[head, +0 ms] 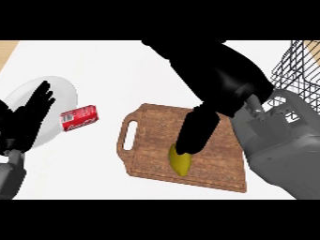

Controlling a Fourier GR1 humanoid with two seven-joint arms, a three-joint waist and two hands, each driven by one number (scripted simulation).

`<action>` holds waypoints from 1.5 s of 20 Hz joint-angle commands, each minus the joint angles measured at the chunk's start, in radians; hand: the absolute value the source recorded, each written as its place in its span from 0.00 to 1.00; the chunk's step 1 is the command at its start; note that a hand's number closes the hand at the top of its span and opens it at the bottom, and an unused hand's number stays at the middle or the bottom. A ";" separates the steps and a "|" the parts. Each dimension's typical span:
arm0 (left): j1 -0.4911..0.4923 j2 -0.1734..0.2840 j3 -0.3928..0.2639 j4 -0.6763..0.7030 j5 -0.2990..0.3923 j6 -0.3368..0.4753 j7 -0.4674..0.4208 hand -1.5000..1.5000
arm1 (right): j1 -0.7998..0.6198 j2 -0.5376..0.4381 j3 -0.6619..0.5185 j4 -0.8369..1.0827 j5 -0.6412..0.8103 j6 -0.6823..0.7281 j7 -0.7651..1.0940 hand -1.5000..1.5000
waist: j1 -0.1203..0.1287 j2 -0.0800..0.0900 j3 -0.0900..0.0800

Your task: Pick the lemon from the cutting board and place it in the basket

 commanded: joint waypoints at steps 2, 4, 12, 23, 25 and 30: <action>0.008 0.015 0.016 -0.016 -0.006 -0.009 0.009 0.50 | 0.043 -0.090 -0.077 -0.073 -0.218 0.178 0.163 0.00 | 0.001 0.003 0.001; 0.002 -0.008 0.006 -0.008 -0.014 -0.008 0.000 0.50 | 0.010 -0.125 -0.149 -0.108 -0.329 0.184 0.203 0.00 | 0.000 0.004 0.001; 0.057 -0.024 0.020 -0.095 -0.040 0.003 0.025 0.50 | 0.336 -0.200 -0.217 -0.407 -0.292 0.019 0.100 0.00 | 0.013 0.008 0.002; 0.025 -0.062 0.043 -0.034 -0.072 -0.047 -0.003 0.50 | 0.719 -0.033 0.002 -0.352 0.244 -0.084 -0.356 0.00 | 0.026 0.013 0.003; 0.054 -0.068 0.037 -0.071 -0.091 -0.041 0.008 0.50 | 0.757 -0.013 0.032 -0.359 0.300 -0.124 -0.382 0.00 | 0.025 0.011 0.002; -0.035 -0.040 0.084 -0.068 -0.063 -0.075 0.095 0.50 | 0.720 0.092 0.005 -0.130 0.331 -0.229 -0.551 0.00 | 0.027 0.013 0.002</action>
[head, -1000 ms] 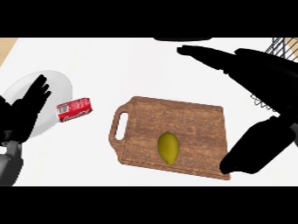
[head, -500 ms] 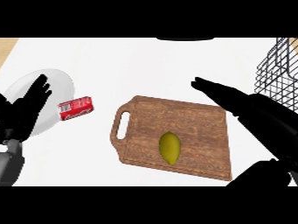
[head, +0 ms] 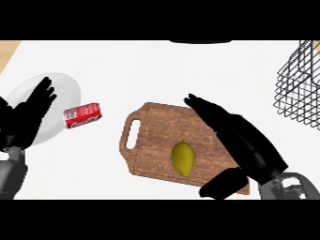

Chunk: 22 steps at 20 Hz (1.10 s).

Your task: Pick the lemon from the cutting board and place it in the basket

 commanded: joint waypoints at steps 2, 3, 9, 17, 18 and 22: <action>0.012 0.015 0.047 -0.001 0.010 -0.048 0.005 0.50 | 0.021 0.118 0.034 0.153 0.095 -0.105 -0.114 0.00 | 0.002 -0.001 0.000; -0.021 -0.008 0.035 0.022 -0.020 -0.024 0.009 0.50 | 0.003 0.141 0.061 0.208 0.150 -0.123 -0.127 0.00 | 0.000 0.000 0.000; 0.060 -0.040 0.037 -0.044 -0.042 -0.036 -0.018 0.50 | 0.008 0.106 0.021 0.363 0.175 -0.062 -0.200 0.00 | 0.003 0.000 0.000; -0.007 -0.066 0.088 -0.033 -0.074 -0.066 0.053 0.50 | 0.049 0.138 -0.002 0.295 0.245 0.032 -0.195 0.00 | -0.004 -0.002 0.000; 0.004 -0.068 0.099 -0.019 -0.071 -0.085 0.038 0.50 | 0.040 0.134 -0.030 0.335 0.245 0.030 -0.243 0.00 | -0.003 -0.001 0.000; 0.018 -0.094 0.106 -0.026 -0.115 -0.070 0.026 0.50 | 0.106 0.141 -0.030 0.281 0.270 0.042 -0.261 0.00 | -0.004 -0.002 0.000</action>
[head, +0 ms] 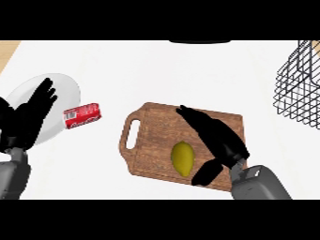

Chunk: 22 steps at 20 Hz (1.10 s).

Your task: Pick the lemon from the cutting board and place it in the basket

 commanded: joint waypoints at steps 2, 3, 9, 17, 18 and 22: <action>-0.029 -0.020 0.016 0.000 -0.022 0.000 0.029 0.50 | -0.013 0.039 -0.041 0.093 -0.007 0.008 -0.092 0.00 | 0.001 0.001 0.000; -0.017 -0.018 0.008 -0.089 -0.011 0.013 0.113 0.50 | 0.036 0.008 -0.036 0.025 -0.022 0.023 -0.119 0.00 | 0.001 -0.001 0.000; -0.036 -0.014 0.061 0.020 -0.039 -0.039 -0.007 0.50 | 0.096 0.048 0.025 -0.050 0.041 0.061 -0.082 0.00 | -0.001 0.000 0.000; 0.048 -0.039 0.055 -0.077 -0.049 -0.063 0.033 0.50 | 0.111 0.096 0.062 -0.036 0.173 0.023 -0.019 0.00 | 0.002 -0.001 0.000; 0.028 -0.047 0.064 -0.020 -0.063 -0.057 -0.018 0.50 | 0.047 0.099 0.007 0.108 0.173 -0.017 -0.105 0.00 | 0.003 0.000 0.000; -0.052 -0.049 0.074 0.101 -0.090 -0.067 -0.052 0.50 | 0.120 0.065 0.028 0.075 0.217 -0.034 -0.149 0.00 | -0.002 0.001 0.000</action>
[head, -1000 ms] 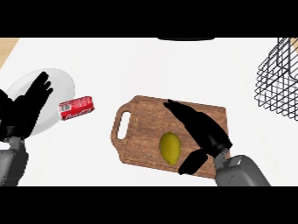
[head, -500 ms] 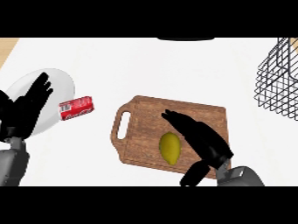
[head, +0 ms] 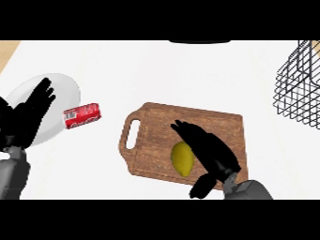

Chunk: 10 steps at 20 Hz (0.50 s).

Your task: Pick the lemon from the cutting board and place it in the basket

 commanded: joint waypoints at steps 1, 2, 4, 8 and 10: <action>0.006 0.019 0.022 -0.076 0.026 -0.029 0.078 0.50 | -0.044 0.041 0.001 0.074 0.052 -0.017 -0.001 0.00 | 0.003 0.000 0.000; 0.030 -0.008 0.006 -0.054 -0.003 -0.007 0.029 0.50 | -0.055 0.023 0.007 0.133 0.074 -0.045 -0.063 1.00 | 0.004 0.000 0.000; 0.012 -0.017 0.013 0.029 -0.001 -0.021 -0.046 0.50 | -0.065 -0.002 0.046 0.078 0.096 0.029 -0.026 1.00 | 0.001 0.000 0.000; 0.012 0.005 0.032 -0.047 -0.002 -0.025 0.035 0.50 | -0.023 0.035 0.062 0.101 0.147 -0.033 -0.054 1.00 | 0.000 0.000 0.000; 0.028 -0.033 0.016 -0.043 -0.017 -0.004 0.016 0.50 | -0.065 0.027 0.026 0.189 0.157 -0.071 -0.129 1.00 | 0.002 0.000 0.000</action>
